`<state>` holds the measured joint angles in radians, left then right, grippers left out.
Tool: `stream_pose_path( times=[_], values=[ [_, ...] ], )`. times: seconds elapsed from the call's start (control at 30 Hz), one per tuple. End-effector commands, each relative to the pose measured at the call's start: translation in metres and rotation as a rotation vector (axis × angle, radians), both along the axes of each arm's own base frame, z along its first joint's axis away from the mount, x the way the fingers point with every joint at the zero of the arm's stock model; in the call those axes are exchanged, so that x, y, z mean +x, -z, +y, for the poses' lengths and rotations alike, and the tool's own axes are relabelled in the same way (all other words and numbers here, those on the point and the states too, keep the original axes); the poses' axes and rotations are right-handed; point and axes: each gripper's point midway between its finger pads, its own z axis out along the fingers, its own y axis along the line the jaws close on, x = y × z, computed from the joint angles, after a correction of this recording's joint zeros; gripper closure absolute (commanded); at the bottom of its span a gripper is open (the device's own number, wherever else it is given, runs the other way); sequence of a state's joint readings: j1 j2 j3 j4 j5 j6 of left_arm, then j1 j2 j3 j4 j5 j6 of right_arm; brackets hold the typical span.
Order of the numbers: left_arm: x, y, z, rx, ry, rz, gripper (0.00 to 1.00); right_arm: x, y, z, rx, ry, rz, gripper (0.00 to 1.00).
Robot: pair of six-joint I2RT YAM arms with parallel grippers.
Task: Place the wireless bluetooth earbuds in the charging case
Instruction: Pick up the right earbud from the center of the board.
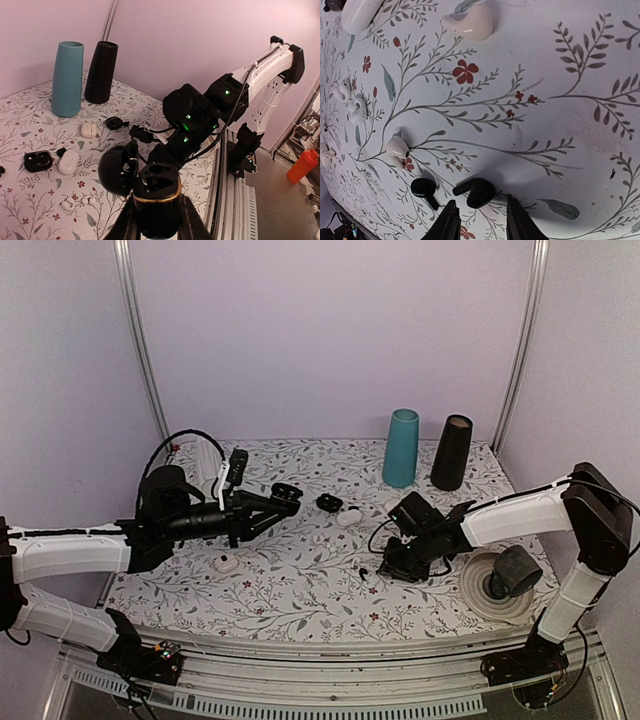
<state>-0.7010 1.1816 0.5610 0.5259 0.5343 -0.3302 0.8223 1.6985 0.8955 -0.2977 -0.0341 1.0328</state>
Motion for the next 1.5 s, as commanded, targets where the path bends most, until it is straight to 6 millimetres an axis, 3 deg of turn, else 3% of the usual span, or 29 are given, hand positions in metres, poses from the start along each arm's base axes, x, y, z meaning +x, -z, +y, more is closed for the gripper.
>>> stream_pose_path(
  times=[0.0, 0.33, 0.53, 0.8, 1.1, 1.43, 1.47],
  values=[
    [0.002, -0.006, 0.004, -0.014, -0.014, -0.023, 1.0, 0.006, 0.004, 0.008, 0.043, -0.003, 0.006, 0.67],
    [0.003, -0.004, 0.005, -0.009, -0.022, -0.025, 1.0, 0.024, 0.004, 0.024, 0.025, -0.068, -0.028, 0.67],
    [0.003, -0.003, 0.005, -0.008, -0.022, -0.024, 1.0, 0.031, 0.006, 0.019, -0.055, -0.113, -0.058, 0.67],
    [0.004, -0.002, 0.004, -0.007, -0.022, -0.021, 1.0, 0.029, 0.008, 0.013, -0.198, -0.204, -0.087, 0.69],
    [0.003, -0.003, 0.005, -0.01, -0.022, -0.019, 1.0, 0.022, 0.006, 0.031, -0.232, -0.242, -0.096, 0.7],
    [0.003, -0.003, 0.006, -0.01, -0.025, -0.017, 1.0, 0.019, 0.016, 0.028, -0.303, -0.274, -0.087, 0.76],
    [0.003, -0.002, 0.005, -0.01, -0.025, -0.017, 1.0, 0.025, 0.008, 0.037, -0.291, -0.277, -0.109, 0.77]
  ],
)
